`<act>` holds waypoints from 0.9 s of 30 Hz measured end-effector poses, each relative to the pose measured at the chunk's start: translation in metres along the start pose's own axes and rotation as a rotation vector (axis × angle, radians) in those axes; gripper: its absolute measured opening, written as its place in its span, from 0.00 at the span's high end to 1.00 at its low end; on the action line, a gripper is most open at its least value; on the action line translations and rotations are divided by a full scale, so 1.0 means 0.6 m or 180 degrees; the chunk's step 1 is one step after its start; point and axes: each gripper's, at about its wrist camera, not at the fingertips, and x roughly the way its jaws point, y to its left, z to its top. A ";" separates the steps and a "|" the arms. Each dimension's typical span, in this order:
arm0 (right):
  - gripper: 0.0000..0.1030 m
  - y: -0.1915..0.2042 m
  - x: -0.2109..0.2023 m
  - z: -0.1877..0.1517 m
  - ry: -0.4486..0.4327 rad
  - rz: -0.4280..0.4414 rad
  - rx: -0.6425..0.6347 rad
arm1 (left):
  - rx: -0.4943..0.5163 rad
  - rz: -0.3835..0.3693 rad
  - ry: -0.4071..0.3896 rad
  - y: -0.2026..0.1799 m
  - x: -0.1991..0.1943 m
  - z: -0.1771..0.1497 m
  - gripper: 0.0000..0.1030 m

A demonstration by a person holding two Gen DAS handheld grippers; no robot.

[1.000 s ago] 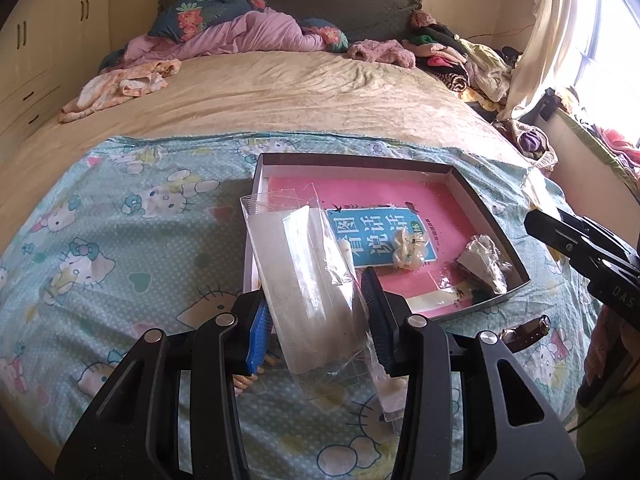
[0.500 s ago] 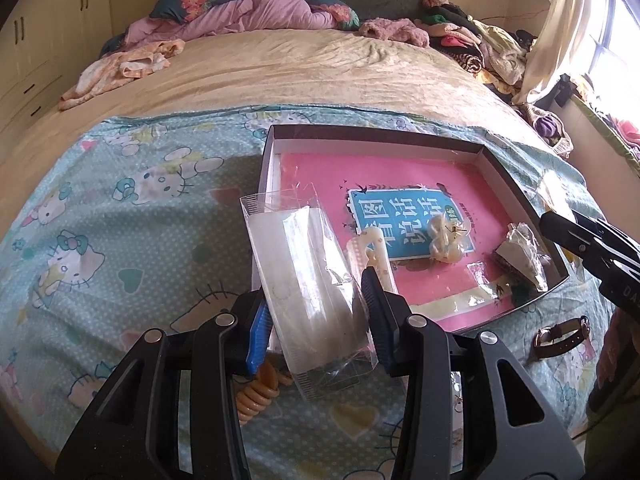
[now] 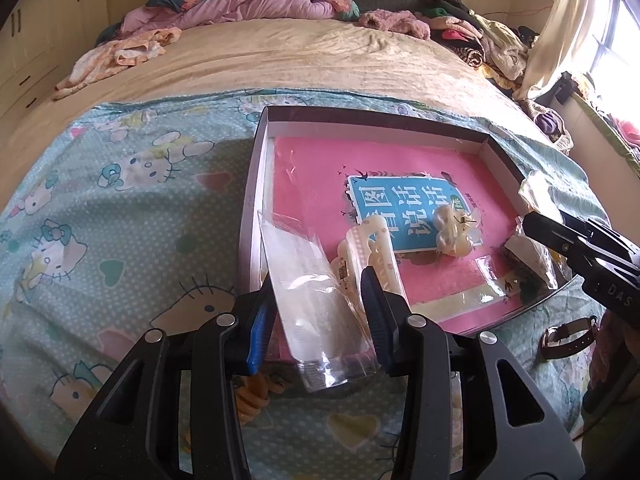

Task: Organize jewelry
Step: 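Carry both bags into the grey box and open both tools, then withdraw both open tools from the box toward the remaining jewelry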

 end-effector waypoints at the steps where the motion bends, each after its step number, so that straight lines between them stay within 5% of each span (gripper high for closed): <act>1: 0.59 -0.001 0.002 -0.001 0.0012 -0.0004 0.0010 | -0.0002 -0.0007 0.0010 -0.001 0.000 -0.001 0.68; 17: 0.52 -0.003 0.004 0.000 0.0023 -0.0032 0.0060 | -0.0037 -0.0062 0.0007 0.007 0.004 0.007 0.68; 27: 0.31 -0.012 -0.034 0.002 -0.0125 -0.0050 0.0163 | -0.0044 -0.0093 0.0016 0.006 0.005 0.010 0.68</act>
